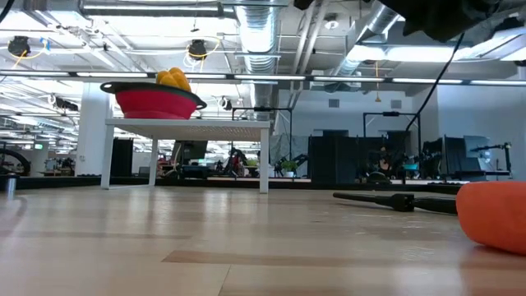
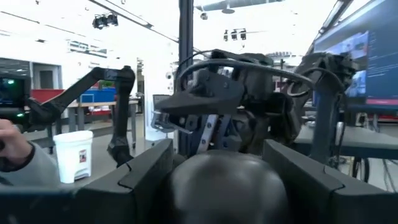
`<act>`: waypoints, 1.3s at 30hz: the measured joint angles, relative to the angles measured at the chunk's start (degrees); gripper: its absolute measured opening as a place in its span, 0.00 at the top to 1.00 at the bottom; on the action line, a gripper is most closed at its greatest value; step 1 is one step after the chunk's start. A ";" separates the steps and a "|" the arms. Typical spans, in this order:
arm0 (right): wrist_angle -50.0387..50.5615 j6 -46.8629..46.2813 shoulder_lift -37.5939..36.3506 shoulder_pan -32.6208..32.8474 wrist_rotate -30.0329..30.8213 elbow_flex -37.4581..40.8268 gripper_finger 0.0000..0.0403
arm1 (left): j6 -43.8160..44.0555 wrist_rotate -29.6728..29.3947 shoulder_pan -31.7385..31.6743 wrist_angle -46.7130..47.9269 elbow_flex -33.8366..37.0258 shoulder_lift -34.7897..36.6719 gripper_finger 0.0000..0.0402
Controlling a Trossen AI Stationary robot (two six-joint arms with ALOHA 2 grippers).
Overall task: Pick & Place Fruit
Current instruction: Put the top purple plum into the red strainer bowl on the shelf
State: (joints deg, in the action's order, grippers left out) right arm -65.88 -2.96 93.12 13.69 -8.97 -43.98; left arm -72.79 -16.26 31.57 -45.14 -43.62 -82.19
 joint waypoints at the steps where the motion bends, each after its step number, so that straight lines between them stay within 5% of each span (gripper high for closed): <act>1: -0.02 0.01 0.00 -0.05 0.01 -0.08 0.41 | -1.63 -0.31 -0.31 -0.08 -0.27 0.00 0.27; 10: -0.80 0.19 0.00 0.04 0.00 -0.10 0.41 | -11.24 -1.07 -4.93 -0.81 -3.65 -4.73 0.27; 20: -1.05 0.38 0.00 0.00 0.02 -0.10 0.41 | -20.08 -7.79 -6.43 -12.86 -8.01 -14.60 0.27; 39: -0.70 0.05 -0.07 -0.06 1.64 -0.14 0.41 | -19.76 -15.53 -7.07 -15.06 -8.93 -15.89 0.37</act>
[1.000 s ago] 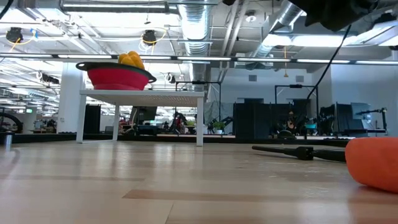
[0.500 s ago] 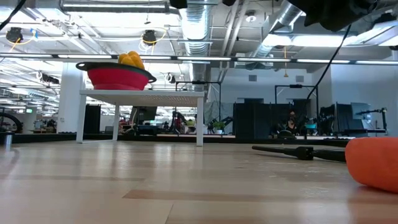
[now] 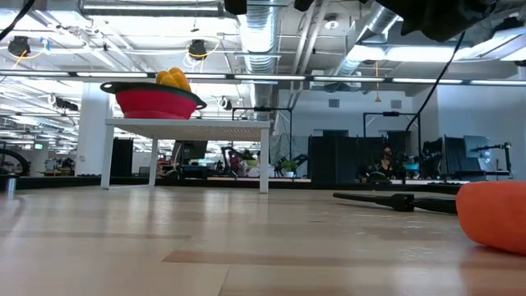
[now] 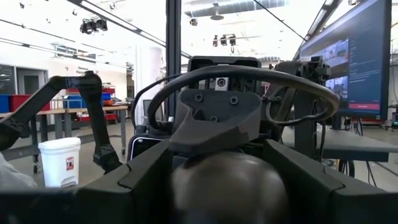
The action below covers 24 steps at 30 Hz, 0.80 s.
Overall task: Pick & Place Fruit
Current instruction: Put the top purple plum into the red strainer bowl on the shelf
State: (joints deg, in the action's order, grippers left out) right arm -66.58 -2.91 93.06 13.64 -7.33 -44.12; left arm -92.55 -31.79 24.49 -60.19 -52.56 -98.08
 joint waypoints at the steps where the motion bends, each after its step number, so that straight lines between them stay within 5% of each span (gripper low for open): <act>1: 0.08 -0.04 -0.02 0.00 0.01 0.01 0.41 | 0.01 -0.12 0.00 -0.03 0.00 0.00 0.38; 12: 4.29 -2.41 -0.21 0.03 -0.09 -0.08 0.39 | 6.24 -0.85 0.00 0.55 0.17 -0.01 0.41; 24: 22.91 -6.85 0.08 -0.57 -3.57 0.08 0.13 | 15.42 -6.06 -0.18 2.03 -0.04 0.22 0.42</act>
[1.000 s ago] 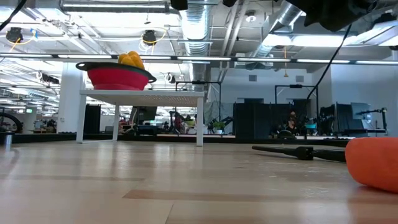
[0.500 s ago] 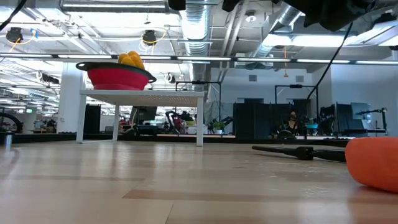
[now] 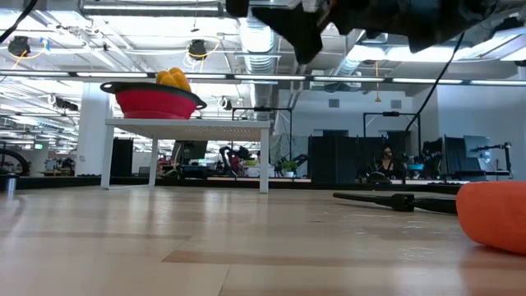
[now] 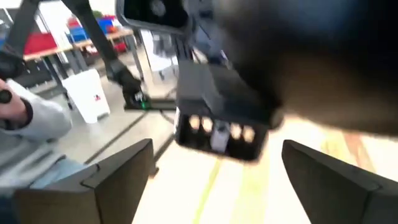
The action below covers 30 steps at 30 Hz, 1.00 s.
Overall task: Pick & Place Fruit
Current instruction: Put the top purple plum into the red strainer bowl on the shelf
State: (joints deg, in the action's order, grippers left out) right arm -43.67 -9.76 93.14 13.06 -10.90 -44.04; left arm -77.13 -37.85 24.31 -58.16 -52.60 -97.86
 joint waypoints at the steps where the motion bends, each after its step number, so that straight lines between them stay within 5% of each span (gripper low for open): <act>1: 1.87 -0.44 -0.09 -0.02 0.01 -0.02 0.12 | 0.93 -0.94 0.04 0.61 0.00 0.00 0.42; 13: 25.87 -10.98 -0.06 3.34 0.10 0.05 0.11 | 20.98 -9.49 0.30 6.72 5.32 0.00 0.41; 22: 26.62 -11.92 -0.15 8.31 11.23 0.03 0.17 | 55.06 -22.14 4.40 11.17 10.80 5.94 0.40; 25: 24.53 -9.77 -0.17 8.61 14.28 0.01 0.18 | 70.14 -16.22 4.56 26.06 10.80 14.80 0.42; 30: 21.91 -7.67 -0.19 7.39 14.39 -0.01 0.19 | 94.94 6.52 -1.64 58.73 9.56 30.89 0.41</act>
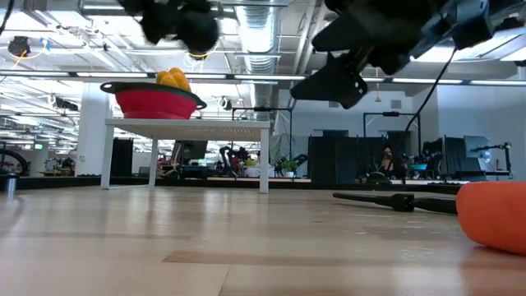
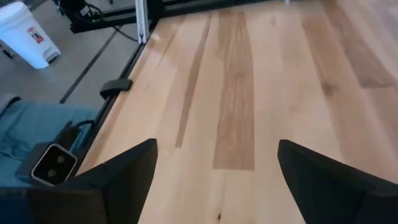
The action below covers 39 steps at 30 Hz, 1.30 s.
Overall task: Pick & Place Fruit
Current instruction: Put the top purple plum into the red strainer bowl on the shelf
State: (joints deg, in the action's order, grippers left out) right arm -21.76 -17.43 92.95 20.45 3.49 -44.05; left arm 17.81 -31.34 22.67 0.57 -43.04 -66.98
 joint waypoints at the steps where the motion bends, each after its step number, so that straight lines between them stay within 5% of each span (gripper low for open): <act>1: -0.31 0.34 0.00 -0.34 0.00 0.00 0.19 | 2.30 3.48 -1.48 5.70 -0.45 2.28 0.41; 8: -1.44 1.55 0.11 -3.01 -0.07 0.00 0.19 | 10.13 20.83 -12.29 44.34 -10.52 10.17 0.41; 18: -1.46 2.60 0.13 -4.23 -0.27 0.00 0.19 | 5.53 22.41 -27.89 82.17 -32.87 1.07 0.40; 28: -1.46 3.45 0.15 -3.66 -0.35 0.00 0.19 | -8.54 8.42 -46.83 88.35 -47.15 -5.64 0.39; 36: -1.59 3.93 0.15 -3.55 -0.23 0.00 0.19 | -17.08 7.96 -66.44 82.24 -47.22 -5.84 0.39; 39: -2.03 3.93 0.16 -3.55 -0.22 0.00 0.19 | -17.59 11.99 -71.50 79.21 -47.22 -5.84 0.39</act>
State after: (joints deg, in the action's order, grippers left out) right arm -23.79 -13.50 93.11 16.91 3.27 -44.05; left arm 0.22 -19.35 -48.83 79.78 -90.26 -72.82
